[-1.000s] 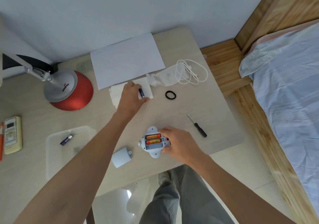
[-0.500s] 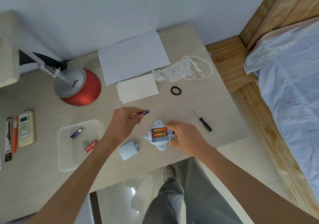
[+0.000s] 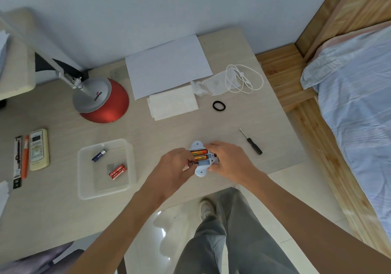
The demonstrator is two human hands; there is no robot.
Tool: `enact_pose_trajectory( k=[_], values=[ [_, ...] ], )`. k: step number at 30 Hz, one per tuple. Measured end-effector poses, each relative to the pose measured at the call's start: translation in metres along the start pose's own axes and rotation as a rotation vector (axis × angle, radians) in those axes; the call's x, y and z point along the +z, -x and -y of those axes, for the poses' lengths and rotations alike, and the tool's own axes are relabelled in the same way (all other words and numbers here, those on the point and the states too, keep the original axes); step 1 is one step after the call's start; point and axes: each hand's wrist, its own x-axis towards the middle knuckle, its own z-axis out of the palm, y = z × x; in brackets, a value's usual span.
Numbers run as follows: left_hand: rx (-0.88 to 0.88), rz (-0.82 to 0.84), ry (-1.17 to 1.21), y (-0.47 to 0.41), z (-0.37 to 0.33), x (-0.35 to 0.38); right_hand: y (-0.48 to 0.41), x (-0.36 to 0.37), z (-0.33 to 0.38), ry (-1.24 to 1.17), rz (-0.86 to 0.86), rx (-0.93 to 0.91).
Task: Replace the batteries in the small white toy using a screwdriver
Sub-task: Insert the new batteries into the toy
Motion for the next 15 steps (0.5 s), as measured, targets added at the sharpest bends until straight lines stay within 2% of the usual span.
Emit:
enact_pose_trajectory(
  k=[8,11,15],
  values=[
    [-0.012,0.049,-0.005,-0.018,-0.009,0.011,0.002,0.001,0.003,-0.014,-0.03,-0.004],
    [-0.022,-0.012,0.042,-0.023,-0.008,0.018,0.002,0.001,0.003,-0.017,-0.034,0.001],
    [-0.105,-0.121,0.255,-0.023,-0.009,0.021,0.003,0.001,0.0,-0.009,-0.035,0.012]
  ],
)
